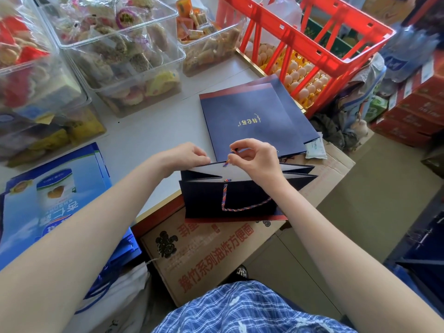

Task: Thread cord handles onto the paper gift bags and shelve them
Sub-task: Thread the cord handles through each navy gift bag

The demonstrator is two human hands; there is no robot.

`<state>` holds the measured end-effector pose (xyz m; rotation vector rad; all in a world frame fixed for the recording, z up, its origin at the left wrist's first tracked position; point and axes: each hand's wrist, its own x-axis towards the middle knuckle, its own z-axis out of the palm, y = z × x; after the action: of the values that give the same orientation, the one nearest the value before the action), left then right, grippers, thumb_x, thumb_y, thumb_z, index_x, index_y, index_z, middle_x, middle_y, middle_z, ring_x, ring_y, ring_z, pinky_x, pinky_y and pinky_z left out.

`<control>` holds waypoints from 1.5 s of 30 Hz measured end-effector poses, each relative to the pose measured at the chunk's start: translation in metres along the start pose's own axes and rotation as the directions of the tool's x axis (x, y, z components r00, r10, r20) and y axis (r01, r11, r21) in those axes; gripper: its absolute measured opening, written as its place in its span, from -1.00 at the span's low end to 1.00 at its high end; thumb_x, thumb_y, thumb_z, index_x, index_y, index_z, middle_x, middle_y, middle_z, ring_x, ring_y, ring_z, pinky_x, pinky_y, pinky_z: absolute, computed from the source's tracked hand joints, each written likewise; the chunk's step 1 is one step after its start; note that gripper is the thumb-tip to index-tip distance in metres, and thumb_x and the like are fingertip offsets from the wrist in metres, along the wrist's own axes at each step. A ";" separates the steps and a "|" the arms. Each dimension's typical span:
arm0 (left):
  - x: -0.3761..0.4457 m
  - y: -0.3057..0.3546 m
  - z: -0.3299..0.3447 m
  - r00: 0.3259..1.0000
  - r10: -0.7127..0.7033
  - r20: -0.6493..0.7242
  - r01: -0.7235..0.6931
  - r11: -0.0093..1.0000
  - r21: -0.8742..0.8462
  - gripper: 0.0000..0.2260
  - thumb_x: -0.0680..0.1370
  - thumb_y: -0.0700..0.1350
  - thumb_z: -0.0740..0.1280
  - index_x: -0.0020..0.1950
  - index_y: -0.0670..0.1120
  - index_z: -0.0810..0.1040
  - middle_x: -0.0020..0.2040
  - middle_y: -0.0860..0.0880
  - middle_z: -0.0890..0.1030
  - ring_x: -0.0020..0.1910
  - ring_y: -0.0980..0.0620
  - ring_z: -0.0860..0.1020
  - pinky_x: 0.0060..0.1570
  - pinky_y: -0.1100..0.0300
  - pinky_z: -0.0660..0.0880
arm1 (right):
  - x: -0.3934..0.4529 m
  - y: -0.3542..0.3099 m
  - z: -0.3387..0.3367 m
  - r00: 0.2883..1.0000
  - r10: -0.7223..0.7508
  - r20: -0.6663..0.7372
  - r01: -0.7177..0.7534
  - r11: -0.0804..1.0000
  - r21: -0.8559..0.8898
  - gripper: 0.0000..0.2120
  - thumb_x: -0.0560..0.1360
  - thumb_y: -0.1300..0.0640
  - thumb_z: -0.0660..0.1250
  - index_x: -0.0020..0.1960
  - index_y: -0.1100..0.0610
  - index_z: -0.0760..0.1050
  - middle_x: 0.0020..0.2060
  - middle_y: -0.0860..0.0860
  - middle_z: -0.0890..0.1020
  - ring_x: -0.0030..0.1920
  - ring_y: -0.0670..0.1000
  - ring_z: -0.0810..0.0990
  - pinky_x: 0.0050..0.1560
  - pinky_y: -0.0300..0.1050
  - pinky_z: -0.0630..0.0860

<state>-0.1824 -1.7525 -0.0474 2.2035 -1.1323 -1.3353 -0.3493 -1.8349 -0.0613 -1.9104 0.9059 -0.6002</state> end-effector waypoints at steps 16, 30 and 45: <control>-0.006 0.010 0.056 0.957 0.197 0.215 -0.094 0.905 -0.414 -0.90 0.59 -0.17 0.24 -0.03 -0.19 0.52 -0.18 -0.08 0.53 -0.22 0.08 0.51 -0.07 0.28 0.53 | -0.024 0.007 -0.027 0.992 -0.122 0.037 0.127 0.981 -0.150 -0.83 0.37 0.33 0.44 -0.05 0.21 0.59 -0.20 0.03 0.60 -0.30 -0.04 0.63 -0.11 -0.23 0.59; -0.024 0.007 0.073 0.993 0.097 0.061 -0.026 0.706 -0.707 -0.89 0.53 -0.23 0.33 -0.20 -0.12 0.47 -0.32 -0.03 0.53 -0.45 0.22 0.53 -0.35 0.41 0.52 | -0.063 0.010 -0.032 0.952 -0.247 0.183 0.305 0.834 -0.459 -0.85 0.41 0.19 0.40 -0.04 0.19 0.52 -0.15 0.03 0.61 -0.15 0.05 0.59 -0.11 0.06 0.52; -0.038 -0.012 0.073 0.993 -0.084 -0.084 -0.016 0.610 -0.793 -0.82 0.63 -0.18 0.16 -0.18 -0.08 0.33 -0.21 -0.03 0.57 -0.51 0.22 0.55 -0.45 0.39 0.49 | -0.067 0.024 -0.036 0.987 -0.155 0.037 0.156 0.888 -0.433 -0.86 0.48 0.38 0.27 0.01 0.30 0.54 0.06 0.11 0.55 -0.06 0.09 0.60 0.00 -0.02 0.55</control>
<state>-0.2478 -1.7071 -0.0697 1.5807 -0.3020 -1.3394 -0.4242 -1.8086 -0.0686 -2.4044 0.9492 -0.5179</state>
